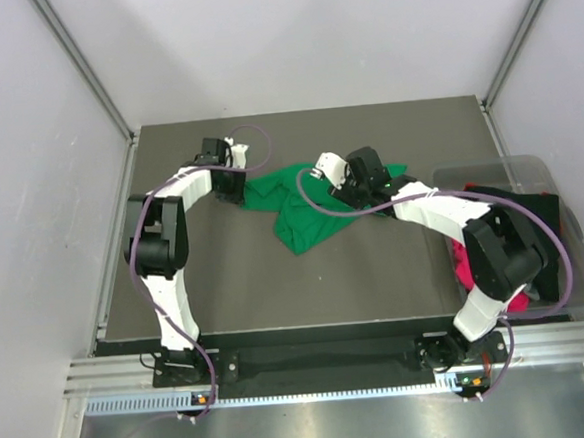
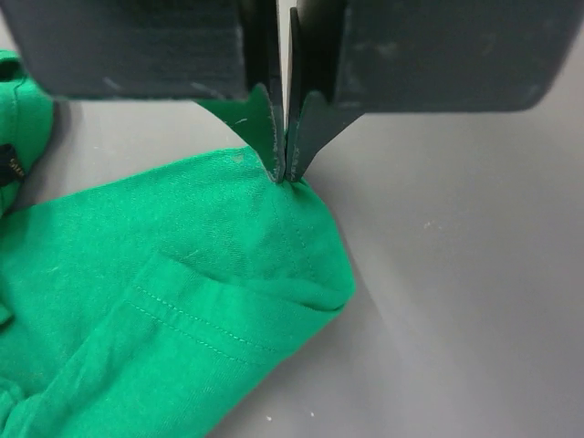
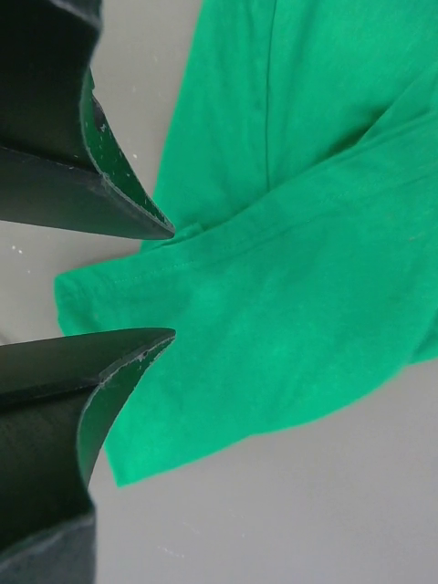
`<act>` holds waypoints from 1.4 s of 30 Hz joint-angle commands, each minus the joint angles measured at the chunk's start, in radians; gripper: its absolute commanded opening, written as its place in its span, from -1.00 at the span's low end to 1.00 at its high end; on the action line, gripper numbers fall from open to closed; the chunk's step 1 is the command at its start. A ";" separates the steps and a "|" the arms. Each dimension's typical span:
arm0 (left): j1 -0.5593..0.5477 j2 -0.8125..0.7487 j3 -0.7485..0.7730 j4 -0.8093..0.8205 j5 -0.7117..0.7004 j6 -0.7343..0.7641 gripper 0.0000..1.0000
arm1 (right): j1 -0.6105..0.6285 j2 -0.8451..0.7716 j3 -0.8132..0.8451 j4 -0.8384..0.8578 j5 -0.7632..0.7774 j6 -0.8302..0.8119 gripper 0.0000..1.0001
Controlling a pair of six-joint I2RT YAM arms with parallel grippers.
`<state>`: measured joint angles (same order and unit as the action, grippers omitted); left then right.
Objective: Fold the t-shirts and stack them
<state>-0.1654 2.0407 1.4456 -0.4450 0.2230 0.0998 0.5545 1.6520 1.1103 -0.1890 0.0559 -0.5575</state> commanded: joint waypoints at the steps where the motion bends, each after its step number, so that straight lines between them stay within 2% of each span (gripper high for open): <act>1: 0.001 0.010 0.013 -0.006 0.020 -0.005 -1.00 | -0.001 0.043 -0.009 0.052 0.067 -0.022 -0.11; 5: 0.010 -0.097 -0.071 -0.008 0.010 0.009 -1.00 | -0.021 0.052 -0.012 0.043 0.085 -0.013 -0.10; 11: 0.014 -0.521 -0.220 -0.017 -0.120 0.095 -1.00 | -0.042 -0.058 -0.056 0.039 0.087 0.018 -0.10; 12: 0.014 -0.628 -0.223 -0.020 -0.134 0.101 -1.00 | -0.042 -0.082 -0.061 0.036 0.084 0.016 -0.10; 16: 0.012 -0.824 -0.185 -0.073 -0.162 0.147 -1.00 | -0.045 -0.239 -0.093 0.022 0.036 0.010 -0.10; 20: 0.012 -0.896 -0.087 -0.176 -0.175 0.164 -1.00 | -0.050 -0.342 -0.110 0.014 0.002 0.018 -0.10; 22: 0.012 -0.938 -0.093 -0.190 -0.192 0.173 -1.00 | -0.051 -0.366 -0.122 0.016 -0.017 0.025 -0.09; 26: 0.012 -0.993 -0.197 -0.185 -0.255 0.195 -1.00 | -0.053 -0.362 -0.136 -0.009 -0.053 0.030 -0.08; 33: 0.012 -1.018 -0.369 -0.150 -0.284 0.172 -1.00 | -0.039 -0.319 -0.124 -0.105 -0.336 0.007 -0.07; 39: 0.012 -1.013 -0.455 -0.107 -0.333 0.140 -1.00 | 0.088 -0.209 -0.072 -0.184 -0.372 -0.053 -0.09; 42: 0.014 -1.004 -0.491 -0.100 -0.356 0.129 -1.00 | 0.197 -0.112 -0.005 -0.227 -0.372 -0.068 -0.10</act>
<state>-0.1577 1.0389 0.9783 -0.5972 -0.0902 0.2527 0.6659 1.4826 1.0168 -0.3729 -0.2531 -0.5888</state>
